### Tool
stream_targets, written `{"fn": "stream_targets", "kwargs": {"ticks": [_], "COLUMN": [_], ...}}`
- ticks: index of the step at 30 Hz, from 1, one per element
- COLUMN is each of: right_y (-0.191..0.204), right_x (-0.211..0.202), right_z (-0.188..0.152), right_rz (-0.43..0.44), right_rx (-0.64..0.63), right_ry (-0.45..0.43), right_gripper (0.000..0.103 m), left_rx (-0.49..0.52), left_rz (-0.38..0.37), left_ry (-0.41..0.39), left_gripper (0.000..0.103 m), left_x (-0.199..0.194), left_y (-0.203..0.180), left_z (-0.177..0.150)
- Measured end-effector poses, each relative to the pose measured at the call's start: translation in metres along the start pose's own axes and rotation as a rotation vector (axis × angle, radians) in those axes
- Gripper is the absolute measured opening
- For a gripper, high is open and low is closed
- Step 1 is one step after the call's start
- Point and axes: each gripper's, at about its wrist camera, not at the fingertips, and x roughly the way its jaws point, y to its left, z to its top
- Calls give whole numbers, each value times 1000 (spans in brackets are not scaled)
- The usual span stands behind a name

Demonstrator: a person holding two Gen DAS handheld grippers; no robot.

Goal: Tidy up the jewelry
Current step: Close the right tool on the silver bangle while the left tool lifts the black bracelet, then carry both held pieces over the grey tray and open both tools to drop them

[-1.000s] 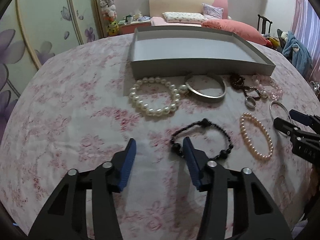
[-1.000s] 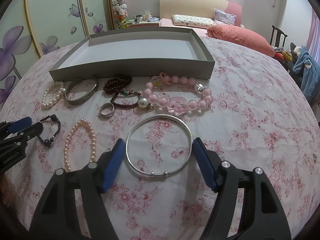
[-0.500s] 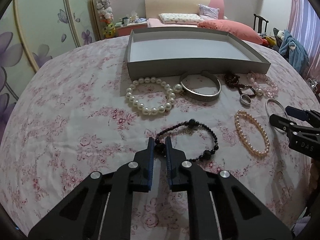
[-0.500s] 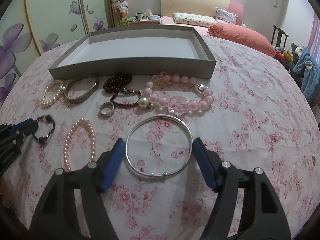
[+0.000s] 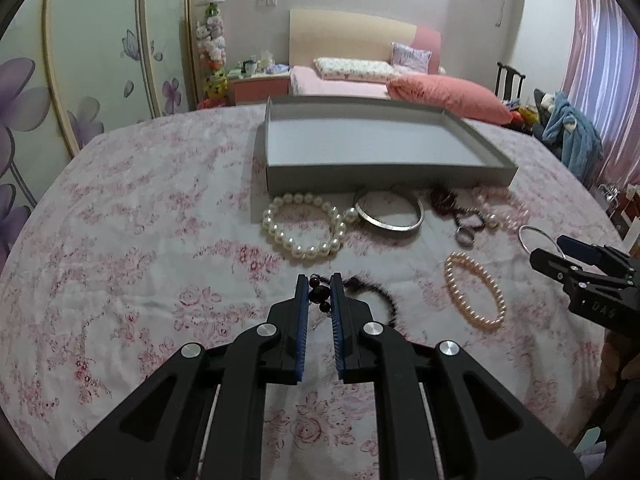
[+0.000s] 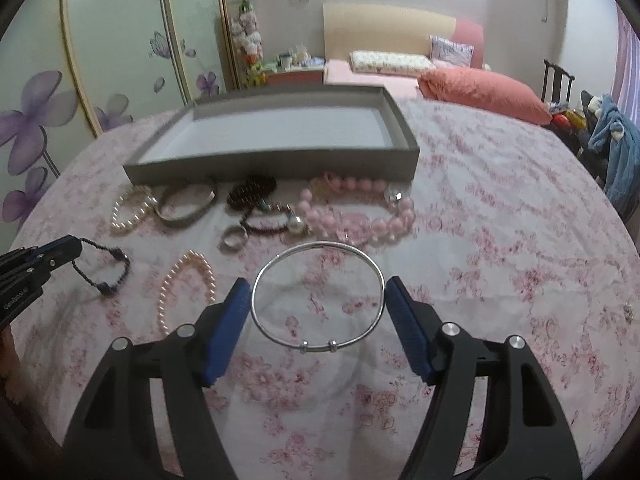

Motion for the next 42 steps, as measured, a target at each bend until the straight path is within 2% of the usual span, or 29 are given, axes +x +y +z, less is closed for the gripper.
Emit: {"fn": "stream_targets", "kwargs": {"ticks": [9, 17, 23, 29, 35, 39, 42], "right_y": [7, 13, 15, 17, 15, 12, 9], "right_x": [-14, -21, -34, -43, -29, -8, 19], "right_z": [7, 11, 24, 57, 92, 113, 129], "right_rz": [26, 42, 23, 7, -9, -21, -19], "right_rx": [-8, -6, -4, -17, -5, -2, 8], "right_ry": [-71, -107, -194, -301, -363, -370, -339], "right_gripper": [68, 67, 67, 68, 67, 68, 68], "left_rx": [9, 11, 19, 38, 42, 24, 19], "left_rz": [-36, -56, -55, -29, -3, 5, 4], "left_ry": [-89, -134, -174, -249, -295, -293, -275], "left_gripper": [12, 12, 12, 12, 12, 12, 12], "left_x": [-20, -27, -34, -39, -24, 0, 19], "left_y": [-8, -13, -17, -25, -32, -32, -33], "left_z": [8, 15, 26, 60, 98, 121, 131]}}
